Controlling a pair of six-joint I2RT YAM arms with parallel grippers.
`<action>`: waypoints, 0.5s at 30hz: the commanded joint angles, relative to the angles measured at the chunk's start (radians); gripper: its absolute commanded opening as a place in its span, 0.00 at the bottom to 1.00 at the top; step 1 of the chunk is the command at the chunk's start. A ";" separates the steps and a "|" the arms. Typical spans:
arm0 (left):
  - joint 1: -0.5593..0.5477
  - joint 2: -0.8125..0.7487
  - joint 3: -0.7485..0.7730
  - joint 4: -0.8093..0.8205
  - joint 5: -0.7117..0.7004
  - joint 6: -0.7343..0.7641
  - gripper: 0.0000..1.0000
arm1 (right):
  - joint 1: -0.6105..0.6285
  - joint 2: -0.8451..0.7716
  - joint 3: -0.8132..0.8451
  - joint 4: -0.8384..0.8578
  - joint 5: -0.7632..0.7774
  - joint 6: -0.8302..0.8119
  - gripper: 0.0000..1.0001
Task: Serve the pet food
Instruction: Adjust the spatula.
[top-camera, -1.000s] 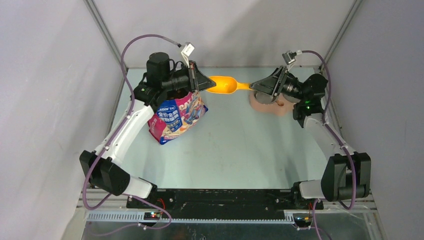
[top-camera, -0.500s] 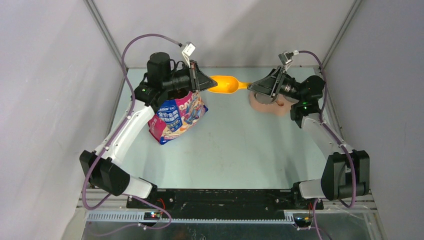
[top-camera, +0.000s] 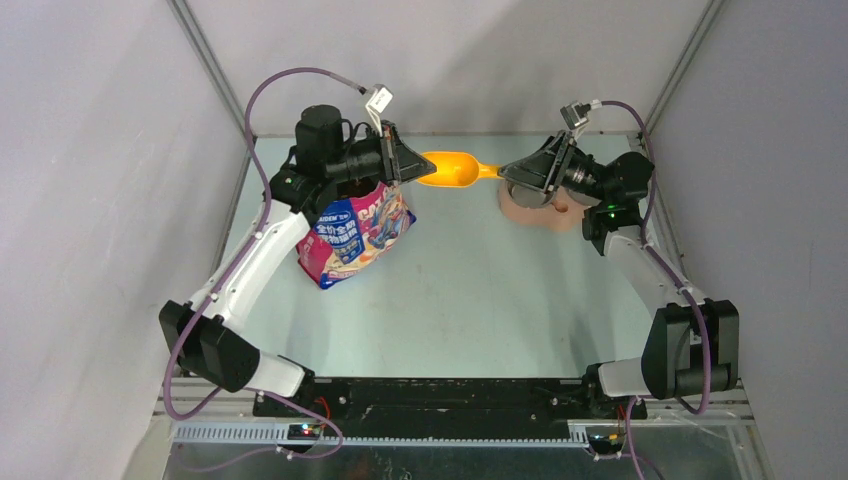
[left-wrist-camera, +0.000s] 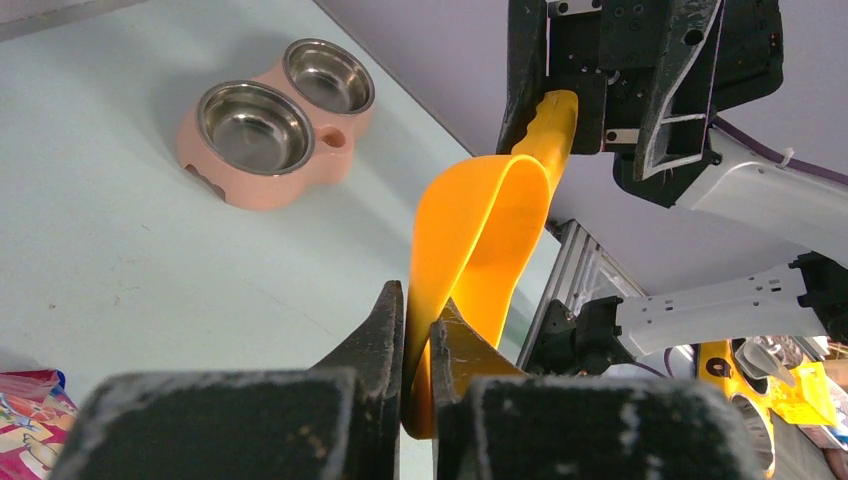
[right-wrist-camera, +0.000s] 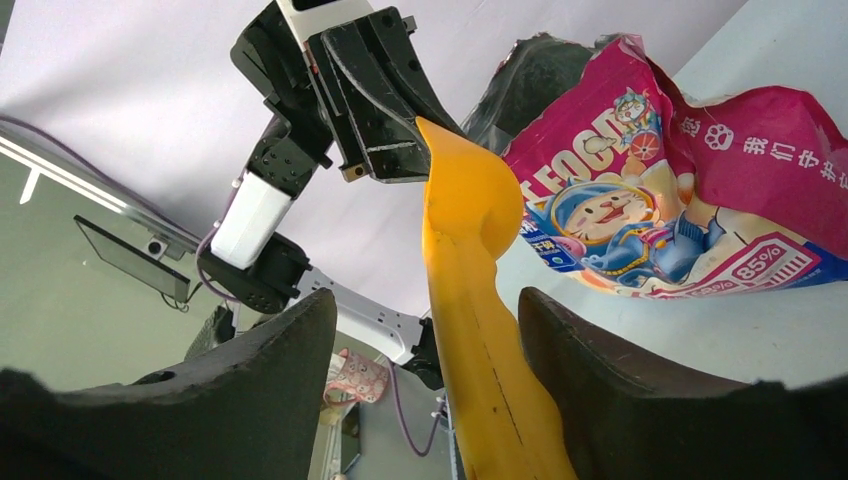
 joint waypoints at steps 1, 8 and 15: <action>-0.004 -0.018 0.000 -0.016 -0.051 0.045 0.00 | 0.014 -0.038 0.008 0.078 -0.014 0.020 0.63; -0.005 -0.015 0.004 -0.027 -0.069 0.054 0.00 | 0.039 -0.063 0.009 0.022 -0.014 -0.023 0.28; -0.005 -0.012 0.008 -0.031 -0.074 0.055 0.00 | 0.048 -0.063 0.009 -0.048 -0.001 -0.060 0.00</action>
